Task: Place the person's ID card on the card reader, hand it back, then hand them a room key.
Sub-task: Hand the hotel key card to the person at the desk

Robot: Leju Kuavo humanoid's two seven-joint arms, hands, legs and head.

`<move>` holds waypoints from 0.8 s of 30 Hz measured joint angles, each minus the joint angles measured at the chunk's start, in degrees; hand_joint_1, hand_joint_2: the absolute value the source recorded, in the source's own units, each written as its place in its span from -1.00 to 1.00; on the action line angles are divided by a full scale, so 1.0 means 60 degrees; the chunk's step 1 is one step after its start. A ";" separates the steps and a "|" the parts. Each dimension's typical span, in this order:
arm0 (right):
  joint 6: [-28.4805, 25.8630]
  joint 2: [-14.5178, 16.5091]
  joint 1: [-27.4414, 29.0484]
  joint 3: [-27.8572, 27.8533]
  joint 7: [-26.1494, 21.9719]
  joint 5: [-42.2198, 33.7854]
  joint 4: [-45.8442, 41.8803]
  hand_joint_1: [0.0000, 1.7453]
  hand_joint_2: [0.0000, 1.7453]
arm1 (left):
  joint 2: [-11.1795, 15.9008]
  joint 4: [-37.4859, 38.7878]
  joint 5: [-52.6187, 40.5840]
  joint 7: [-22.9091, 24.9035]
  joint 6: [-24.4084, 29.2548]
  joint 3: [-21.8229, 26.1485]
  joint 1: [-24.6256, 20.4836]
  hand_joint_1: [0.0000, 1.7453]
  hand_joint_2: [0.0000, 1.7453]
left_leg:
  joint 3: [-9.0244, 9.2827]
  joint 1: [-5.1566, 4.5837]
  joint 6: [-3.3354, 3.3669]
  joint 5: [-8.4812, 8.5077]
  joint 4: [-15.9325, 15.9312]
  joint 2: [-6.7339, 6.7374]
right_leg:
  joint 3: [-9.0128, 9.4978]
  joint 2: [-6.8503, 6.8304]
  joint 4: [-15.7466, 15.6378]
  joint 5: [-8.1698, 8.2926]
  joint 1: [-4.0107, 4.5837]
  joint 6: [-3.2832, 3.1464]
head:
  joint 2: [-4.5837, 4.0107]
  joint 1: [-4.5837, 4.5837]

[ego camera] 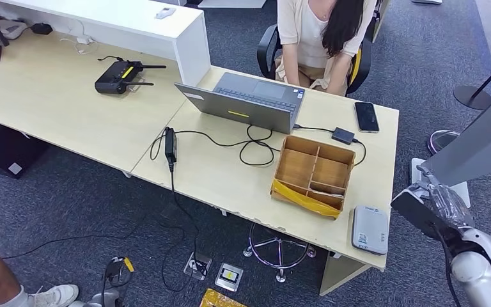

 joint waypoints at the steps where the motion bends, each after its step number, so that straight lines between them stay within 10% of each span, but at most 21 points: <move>1: 0.0128 0.0059 -0.0148 -0.0064 -0.0024 -0.0110 -0.0022 1.00 1.00 | -0.0002 0.0000 -0.0027 -0.0017 -0.0075 0.0000 -0.0001 -1.00 -1.00 | -0.0001 0.0000 0.0000 0.0000 0.0000 0.0000 | -0.0002 0.0002 0.0001 0.0000 0.0000 0.0000 | 0.0000 0.0001; 20: 0.1366 0.1011 -0.1751 -0.0359 0.1150 -0.0089 -0.0078 1.00 1.00 | -0.0019 0.0000 -0.0556 -0.0040 -0.0557 -0.0069 -0.0003 -1.00 -1.00 | 0.0005 0.0009 -0.0002 0.0001 0.0000 0.0003 | -0.0003 0.0001 0.0002 -0.0001 0.0010 -0.0002 | 0.0000 0.0000; 24: 0.1449 0.1440 -0.1886 -0.0323 0.2579 0.0740 -0.0056 1.00 1.00 | 0.0115 0.0000 -0.0951 -0.0177 -0.0923 -0.0231 -0.0003 -1.00 -1.00 | 0.0005 0.0011 -0.0002 0.0002 0.0000 0.0003 | -0.0004 0.0003 0.0001 -0.0001 0.0011 -0.0003 | 0.0000 0.0002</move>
